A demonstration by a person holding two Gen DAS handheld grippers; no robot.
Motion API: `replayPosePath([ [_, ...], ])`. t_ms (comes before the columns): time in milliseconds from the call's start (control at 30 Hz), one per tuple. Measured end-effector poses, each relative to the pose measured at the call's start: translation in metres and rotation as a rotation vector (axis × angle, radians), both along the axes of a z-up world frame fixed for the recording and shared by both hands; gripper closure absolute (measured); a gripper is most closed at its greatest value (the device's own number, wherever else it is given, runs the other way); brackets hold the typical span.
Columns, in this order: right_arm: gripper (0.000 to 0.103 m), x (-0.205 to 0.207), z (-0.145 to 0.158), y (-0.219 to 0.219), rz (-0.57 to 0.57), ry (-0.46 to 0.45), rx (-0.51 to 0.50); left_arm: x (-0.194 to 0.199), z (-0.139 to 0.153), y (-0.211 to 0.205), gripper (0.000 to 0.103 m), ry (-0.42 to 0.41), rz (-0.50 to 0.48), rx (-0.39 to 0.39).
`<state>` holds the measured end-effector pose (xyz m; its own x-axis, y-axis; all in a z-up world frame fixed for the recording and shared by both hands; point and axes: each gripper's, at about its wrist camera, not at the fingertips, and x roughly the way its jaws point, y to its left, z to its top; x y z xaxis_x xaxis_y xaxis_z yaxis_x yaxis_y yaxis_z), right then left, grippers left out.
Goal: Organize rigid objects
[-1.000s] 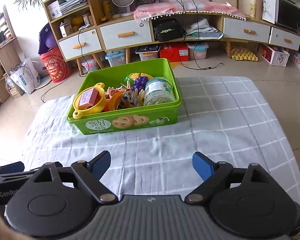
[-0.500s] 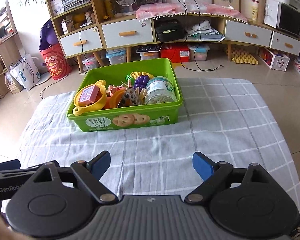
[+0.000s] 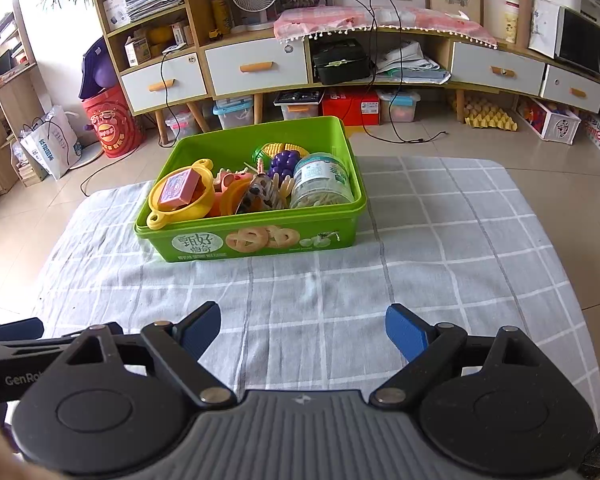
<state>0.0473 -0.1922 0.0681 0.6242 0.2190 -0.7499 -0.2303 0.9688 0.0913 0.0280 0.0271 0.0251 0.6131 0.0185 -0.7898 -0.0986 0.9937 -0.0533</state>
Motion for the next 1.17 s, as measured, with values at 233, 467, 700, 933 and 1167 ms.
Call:
replayPosePath([
  [233, 0.029, -0.0006, -0.0007, 0.0013, 0.008, 0.002, -0.001, -0.0002, 0.0004, 0.0003, 0.002, 0.000, 0.000, 0.000],
  [467, 0.028, -0.0002, -0.0016, 0.0025, 0.012, 0.008, -0.003, -0.0005, -0.0001, 0.0003, 0.002, 0.001, -0.001, 0.000],
  [700, 0.028, -0.0006, -0.0013, 0.0028, 0.012, 0.008, -0.005, -0.0009, -0.0006, 0.0001, 0.002, 0.003, -0.003, 0.003],
  [933, 0.028, -0.0014, -0.0056, 0.0067, 0.023, 0.011, -0.015, 0.0002, -0.0039, 0.0000, 0.002, 0.010, -0.005, 0.012],
  [1167, 0.028, -0.0019, -0.0078, 0.0076, 0.036, 0.014, -0.027, -0.0001, -0.0050, 0.0013, 0.002, 0.013, -0.013, 0.017],
])
